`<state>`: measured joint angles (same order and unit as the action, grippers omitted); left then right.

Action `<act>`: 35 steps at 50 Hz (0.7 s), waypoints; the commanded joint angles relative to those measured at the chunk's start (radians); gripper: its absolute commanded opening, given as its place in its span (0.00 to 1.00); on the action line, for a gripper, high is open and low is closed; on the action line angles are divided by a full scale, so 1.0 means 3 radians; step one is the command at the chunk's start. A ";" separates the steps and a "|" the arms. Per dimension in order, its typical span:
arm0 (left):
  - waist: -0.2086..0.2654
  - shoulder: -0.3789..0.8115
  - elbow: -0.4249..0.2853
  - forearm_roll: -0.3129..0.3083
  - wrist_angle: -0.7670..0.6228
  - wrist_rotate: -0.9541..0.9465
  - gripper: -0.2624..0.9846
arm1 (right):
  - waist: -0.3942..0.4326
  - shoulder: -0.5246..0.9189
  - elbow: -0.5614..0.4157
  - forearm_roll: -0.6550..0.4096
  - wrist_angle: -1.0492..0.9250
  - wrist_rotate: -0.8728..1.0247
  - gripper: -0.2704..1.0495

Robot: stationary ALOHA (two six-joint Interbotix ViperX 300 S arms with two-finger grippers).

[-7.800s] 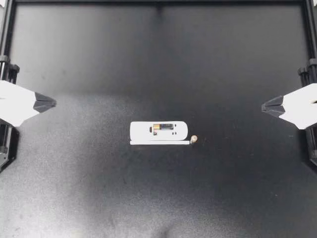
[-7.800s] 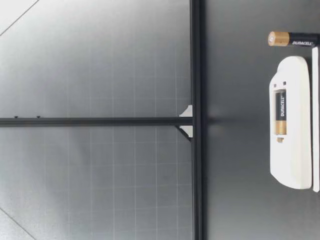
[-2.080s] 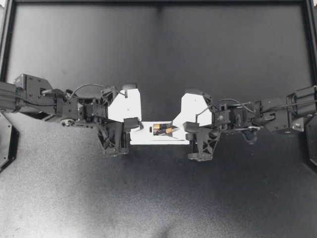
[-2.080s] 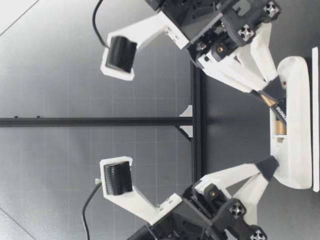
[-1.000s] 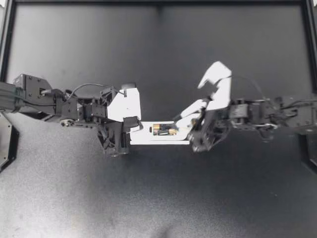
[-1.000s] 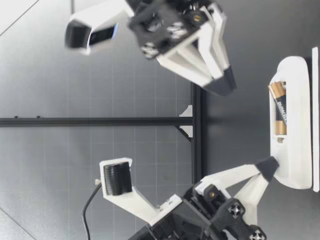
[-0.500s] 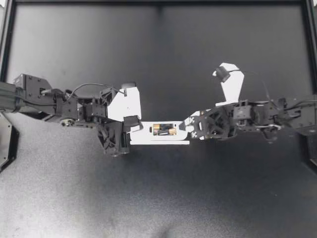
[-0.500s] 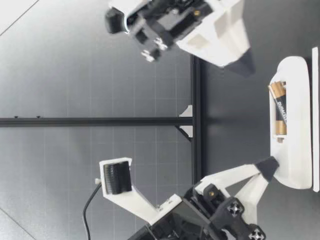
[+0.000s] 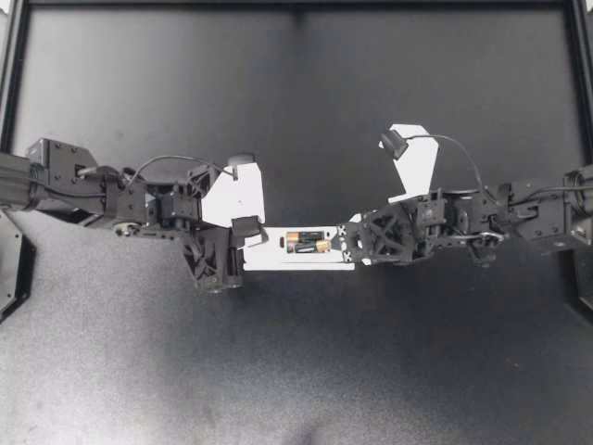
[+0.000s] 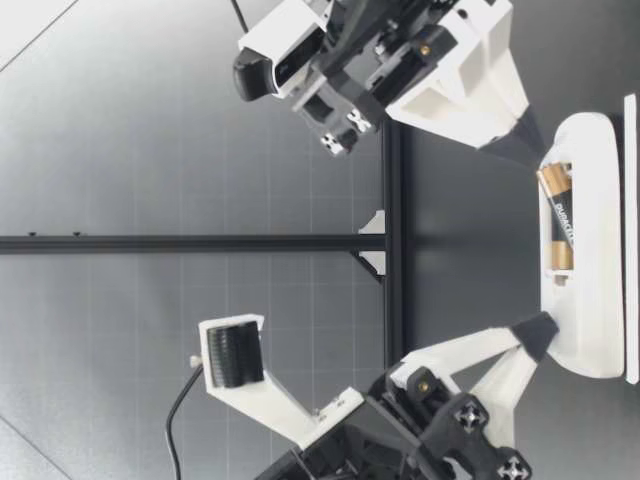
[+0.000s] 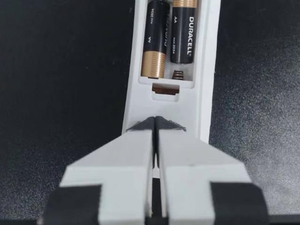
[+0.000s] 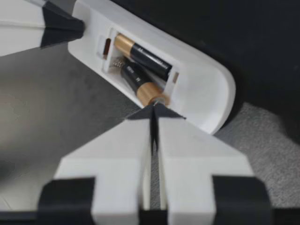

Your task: Place the battery into the slot of the remote controller.

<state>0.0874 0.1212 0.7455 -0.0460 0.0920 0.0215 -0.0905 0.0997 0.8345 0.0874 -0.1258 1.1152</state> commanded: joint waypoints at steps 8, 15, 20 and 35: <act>-0.0015 -0.0005 0.0020 -0.0005 0.0036 0.0000 0.09 | -0.0031 0.0005 -0.0148 -0.0077 0.0000 -0.0010 0.14; -0.0015 0.0000 0.0020 0.0000 0.0036 0.0000 0.09 | -0.0031 0.0041 -0.0184 -0.0112 0.0005 -0.0010 0.14; -0.0015 0.0005 0.0020 0.0000 0.0036 0.0000 0.09 | -0.0031 0.0082 -0.0194 -0.0123 0.0010 -0.0010 0.14; -0.0015 0.0005 0.0020 0.0000 0.0036 0.0005 0.09 | 0.0010 0.0199 -0.0291 -0.0210 0.0015 -0.0005 0.14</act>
<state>0.0874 0.1212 0.7470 -0.0460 0.0936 0.0215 -0.0936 0.1641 0.7777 0.0337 -0.1181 1.1152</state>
